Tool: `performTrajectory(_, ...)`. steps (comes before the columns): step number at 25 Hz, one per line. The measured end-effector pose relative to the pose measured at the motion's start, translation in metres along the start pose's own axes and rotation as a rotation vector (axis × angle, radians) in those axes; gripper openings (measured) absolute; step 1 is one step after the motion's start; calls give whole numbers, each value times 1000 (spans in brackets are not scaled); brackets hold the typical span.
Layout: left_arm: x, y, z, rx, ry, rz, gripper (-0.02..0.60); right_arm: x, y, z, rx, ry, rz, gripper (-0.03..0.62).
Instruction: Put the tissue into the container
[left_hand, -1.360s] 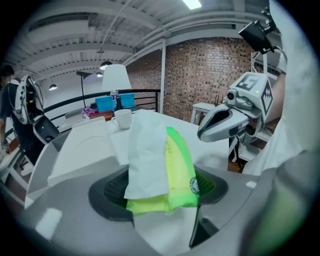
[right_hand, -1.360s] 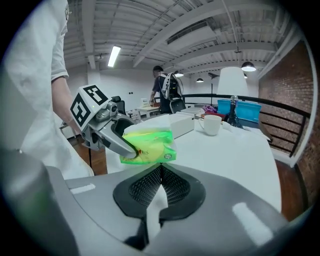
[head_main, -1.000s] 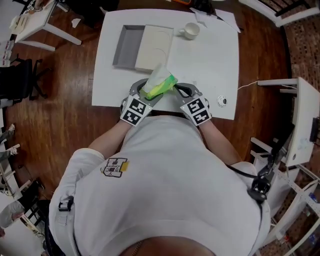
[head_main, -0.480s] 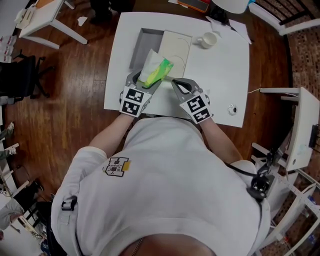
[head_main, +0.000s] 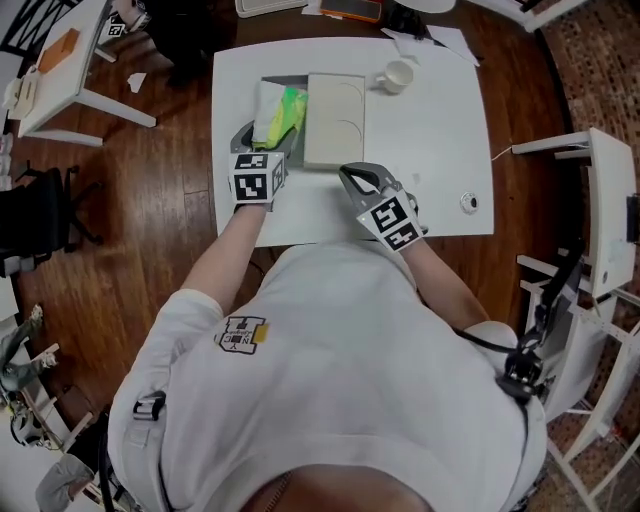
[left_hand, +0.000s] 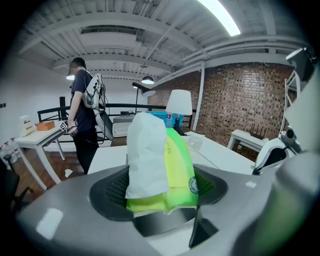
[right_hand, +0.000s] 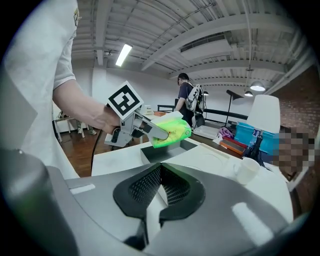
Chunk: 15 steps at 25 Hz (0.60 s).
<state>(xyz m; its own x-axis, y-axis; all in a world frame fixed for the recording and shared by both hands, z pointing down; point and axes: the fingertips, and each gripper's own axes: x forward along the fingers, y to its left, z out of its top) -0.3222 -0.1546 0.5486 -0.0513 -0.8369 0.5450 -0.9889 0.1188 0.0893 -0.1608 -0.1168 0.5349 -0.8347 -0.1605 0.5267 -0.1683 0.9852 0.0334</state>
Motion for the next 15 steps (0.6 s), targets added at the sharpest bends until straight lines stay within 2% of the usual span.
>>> performTrajectory(4, 16, 8, -4, -32, 33, 35, 322, -9, -14, 1, -8, 0, -13, 0)
performTrajectory(8, 30, 11, -17, -60, 104, 87, 322, -13, -25, 2, -15, -6, -11, 0)
performTrajectory(15, 54, 13, -34, -32, 214, 157, 323, -25, -37, -2, -18, -15, -8, 0)
